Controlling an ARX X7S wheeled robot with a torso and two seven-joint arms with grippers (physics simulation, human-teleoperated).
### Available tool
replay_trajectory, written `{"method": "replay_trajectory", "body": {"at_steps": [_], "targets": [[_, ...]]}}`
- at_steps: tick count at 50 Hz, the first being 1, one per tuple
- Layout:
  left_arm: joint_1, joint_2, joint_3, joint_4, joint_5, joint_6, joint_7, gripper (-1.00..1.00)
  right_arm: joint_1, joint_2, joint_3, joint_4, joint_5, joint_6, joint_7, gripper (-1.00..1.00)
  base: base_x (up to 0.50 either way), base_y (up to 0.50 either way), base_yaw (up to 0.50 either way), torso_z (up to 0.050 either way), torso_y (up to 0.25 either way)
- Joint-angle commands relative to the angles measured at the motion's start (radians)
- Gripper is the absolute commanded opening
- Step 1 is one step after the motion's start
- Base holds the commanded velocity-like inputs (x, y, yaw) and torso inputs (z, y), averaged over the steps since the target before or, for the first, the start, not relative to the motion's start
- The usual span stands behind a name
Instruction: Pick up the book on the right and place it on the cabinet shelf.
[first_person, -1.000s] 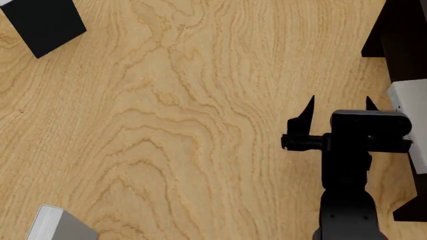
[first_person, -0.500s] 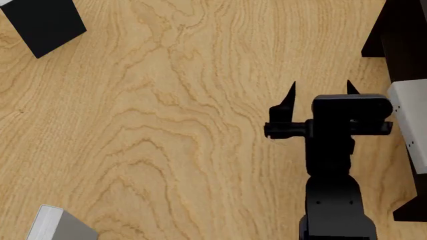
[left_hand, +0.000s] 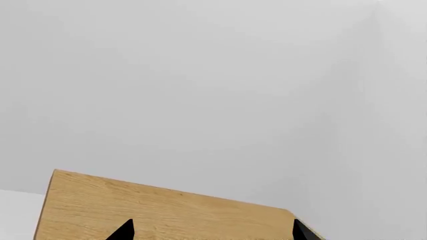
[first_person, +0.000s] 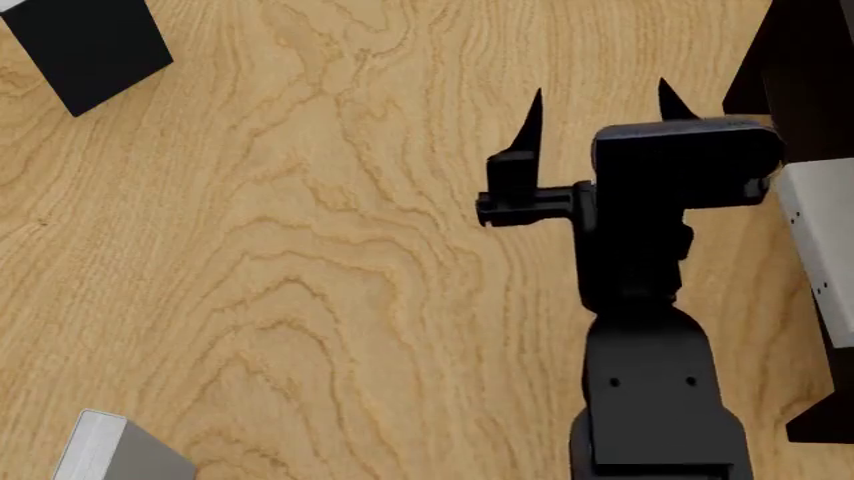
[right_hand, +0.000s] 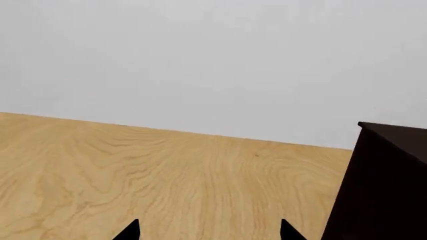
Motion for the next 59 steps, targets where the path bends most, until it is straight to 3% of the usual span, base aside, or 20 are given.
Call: {"method": "replay_trajectory", "body": {"at_steps": [1, 15, 28, 36, 47, 53, 59], "targets": [[0.0, -0.001, 0.001, 0.003, 0.007, -0.005, -0.002, 1.0, -0.066, 0.008, 0.017, -0.394, 0.049, 0.233, 0.002, 1.0, 0.0, 0.0, 0.0, 0.0, 0.0], [0.003, -0.007, 0.011, 0.018, 0.055, -0.022, -0.007, 1.0, -0.178, 0.016, 0.072, -0.84, 0.148, 0.47, 0.032, 1.0, 0.0, 0.0, 0.0, 0.0, 0.0], [0.005, -0.014, 0.018, 0.01, 0.09, -0.019, 0.007, 1.0, -0.48, 0.019, 0.116, -1.098, 0.197, 0.39, 0.045, 1.0, 0.0, 0.0, 0.0, 0.0, 0.0], [0.025, -0.052, 0.089, 0.042, 0.162, -0.033, 0.082, 1.0, -0.631, 0.015, 0.132, -1.144, 0.208, 0.3, 0.048, 1.0, 0.0, 0.0, 0.0, 0.0, 0.0], [0.018, -0.069, 0.148, 0.092, 0.275, -0.135, 0.081, 1.0, -0.757, 0.013, 0.13, -1.113, 0.206, 0.204, 0.056, 1.0, 0.0, 0.0, 0.0, 0.0, -0.001], [0.016, -0.182, 0.308, 0.143, 0.325, -0.299, 0.191, 1.0, -0.773, 0.018, 0.134, -1.095, 0.241, 0.212, 0.057, 1.0, 0.0, 0.0, 0.0, 0.0, 0.0], [0.011, -0.222, 0.39, 0.159, 0.372, -0.369, 0.246, 1.0, -0.789, 0.027, 0.078, -1.043, 0.202, 0.209, 0.056, 1.0, 0.0, 0.0, 0.0, 0.0, 0.0]]}}
